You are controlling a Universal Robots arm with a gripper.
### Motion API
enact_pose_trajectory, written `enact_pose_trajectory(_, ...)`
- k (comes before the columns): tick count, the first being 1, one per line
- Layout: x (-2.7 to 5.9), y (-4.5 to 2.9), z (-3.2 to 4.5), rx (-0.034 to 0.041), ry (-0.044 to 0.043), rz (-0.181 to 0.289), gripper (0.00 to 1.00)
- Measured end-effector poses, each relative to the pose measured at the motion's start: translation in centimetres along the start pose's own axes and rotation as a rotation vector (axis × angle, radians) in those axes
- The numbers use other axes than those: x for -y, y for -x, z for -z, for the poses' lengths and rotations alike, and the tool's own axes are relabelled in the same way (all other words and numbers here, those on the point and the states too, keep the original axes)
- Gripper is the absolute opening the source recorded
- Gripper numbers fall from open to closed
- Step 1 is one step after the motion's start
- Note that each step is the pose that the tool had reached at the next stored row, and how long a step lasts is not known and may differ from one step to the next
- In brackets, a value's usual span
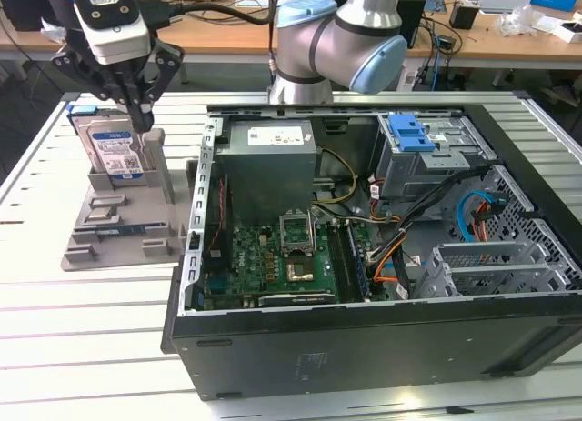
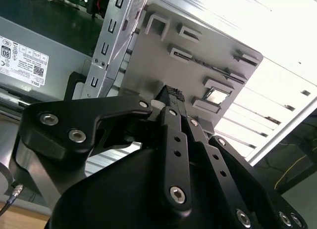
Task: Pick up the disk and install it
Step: 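Reach for the disk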
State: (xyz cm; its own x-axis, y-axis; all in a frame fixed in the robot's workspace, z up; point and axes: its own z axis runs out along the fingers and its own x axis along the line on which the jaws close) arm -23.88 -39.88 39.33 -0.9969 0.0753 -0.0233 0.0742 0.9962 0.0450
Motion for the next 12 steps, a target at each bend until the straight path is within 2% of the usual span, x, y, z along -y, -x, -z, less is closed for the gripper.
enact_pose_trajectory(5, 0.07, -1.03, 0.03, 0.0000, 0.0000, 0.000, 0.11)
enact_pose_trajectory(8, -0.25, -2.17, 0.03, 0.0001, -0.0002, 0.000, 0.11)
enact_pose_trajectory(10, -0.74, -3.34, 0.02, 0.0000, -0.0006, 0.000, 0.11)
enact_pose_trajectory(12, -0.88, -3.98, 0.02, 0.0000, -0.0005, 0.000, 0.11)
